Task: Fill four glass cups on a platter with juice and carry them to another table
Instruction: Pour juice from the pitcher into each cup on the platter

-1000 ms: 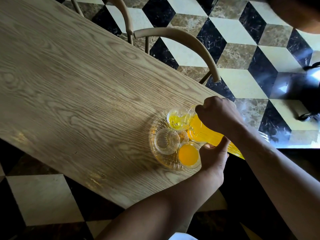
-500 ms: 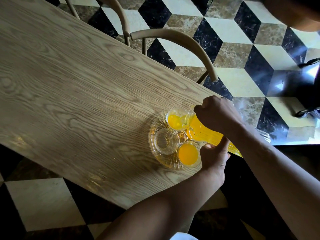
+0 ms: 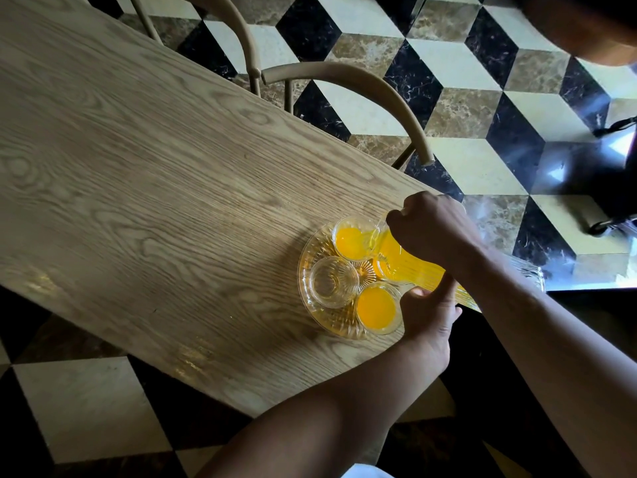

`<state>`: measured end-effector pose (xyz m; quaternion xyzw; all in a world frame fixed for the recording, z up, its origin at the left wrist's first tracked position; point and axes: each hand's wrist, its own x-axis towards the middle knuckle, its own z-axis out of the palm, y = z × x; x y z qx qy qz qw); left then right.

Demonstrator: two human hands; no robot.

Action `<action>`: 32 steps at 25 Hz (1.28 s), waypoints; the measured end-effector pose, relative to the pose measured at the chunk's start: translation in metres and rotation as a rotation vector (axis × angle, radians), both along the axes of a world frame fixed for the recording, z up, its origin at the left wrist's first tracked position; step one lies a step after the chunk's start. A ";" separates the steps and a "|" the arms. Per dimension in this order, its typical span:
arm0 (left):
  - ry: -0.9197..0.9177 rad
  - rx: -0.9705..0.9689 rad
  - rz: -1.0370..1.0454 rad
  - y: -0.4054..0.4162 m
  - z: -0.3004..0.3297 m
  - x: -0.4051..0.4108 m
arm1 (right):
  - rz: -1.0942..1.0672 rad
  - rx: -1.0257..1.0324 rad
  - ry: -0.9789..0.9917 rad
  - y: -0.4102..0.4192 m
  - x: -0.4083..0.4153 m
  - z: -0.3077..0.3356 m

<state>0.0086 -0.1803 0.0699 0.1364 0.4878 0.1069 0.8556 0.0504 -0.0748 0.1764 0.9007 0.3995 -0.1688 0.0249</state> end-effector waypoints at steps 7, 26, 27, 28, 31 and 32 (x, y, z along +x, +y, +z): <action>0.011 0.010 0.001 0.000 0.001 -0.001 | -0.015 0.033 0.016 -0.003 0.001 0.001; 0.150 0.209 -0.060 -0.005 -0.001 -0.025 | -0.070 0.230 0.124 -0.034 -0.003 0.011; 0.143 0.210 -0.060 -0.007 -0.001 -0.027 | -0.068 0.227 0.121 -0.037 -0.005 0.011; 0.138 0.204 -0.064 -0.009 -0.002 -0.030 | -0.062 0.225 0.118 -0.038 -0.008 0.010; 0.123 0.174 -0.077 -0.015 -0.007 -0.039 | -0.047 0.224 0.115 -0.044 -0.018 0.007; 0.118 0.160 -0.081 -0.017 -0.009 -0.042 | -0.045 0.225 0.121 -0.046 -0.022 0.007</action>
